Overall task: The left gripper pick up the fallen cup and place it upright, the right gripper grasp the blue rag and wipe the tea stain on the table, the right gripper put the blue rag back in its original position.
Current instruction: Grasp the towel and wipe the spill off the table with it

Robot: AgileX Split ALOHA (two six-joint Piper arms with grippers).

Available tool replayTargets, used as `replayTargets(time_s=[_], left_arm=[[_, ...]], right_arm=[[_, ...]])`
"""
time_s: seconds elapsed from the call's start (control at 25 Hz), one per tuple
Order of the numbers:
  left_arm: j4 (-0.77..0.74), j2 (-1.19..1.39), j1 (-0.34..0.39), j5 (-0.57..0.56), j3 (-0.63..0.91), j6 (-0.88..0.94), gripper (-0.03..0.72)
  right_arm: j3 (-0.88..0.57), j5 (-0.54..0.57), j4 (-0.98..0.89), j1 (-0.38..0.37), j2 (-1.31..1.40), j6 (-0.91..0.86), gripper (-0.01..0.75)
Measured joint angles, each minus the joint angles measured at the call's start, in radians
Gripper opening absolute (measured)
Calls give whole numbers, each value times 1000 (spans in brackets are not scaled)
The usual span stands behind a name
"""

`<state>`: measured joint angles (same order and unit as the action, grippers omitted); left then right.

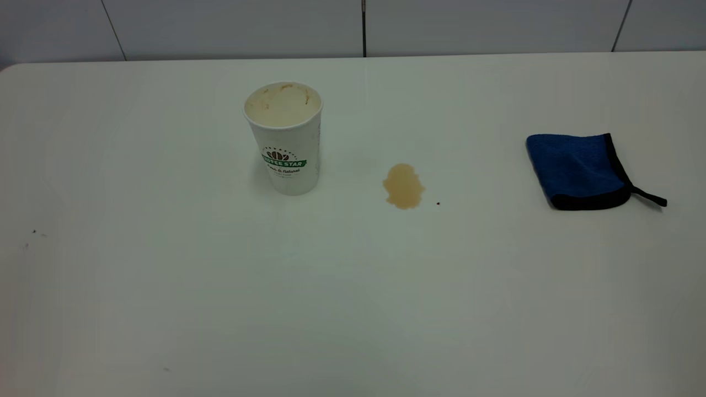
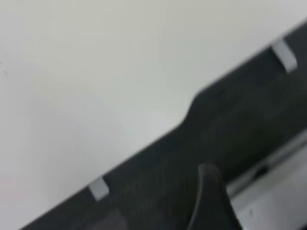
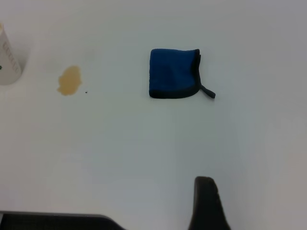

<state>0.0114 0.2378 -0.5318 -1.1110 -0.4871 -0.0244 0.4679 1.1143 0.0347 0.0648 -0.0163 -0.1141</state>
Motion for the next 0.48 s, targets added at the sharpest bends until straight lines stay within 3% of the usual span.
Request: replayTargets(time_s=[0.32,0.48], left_arm=[[1,-250,262,-14,0,1,518],[1,-256,344,-24,0,2,518]], right_arm=[[0,0,0,0,0,0,553],[0,0,0,0,0,0,553]])
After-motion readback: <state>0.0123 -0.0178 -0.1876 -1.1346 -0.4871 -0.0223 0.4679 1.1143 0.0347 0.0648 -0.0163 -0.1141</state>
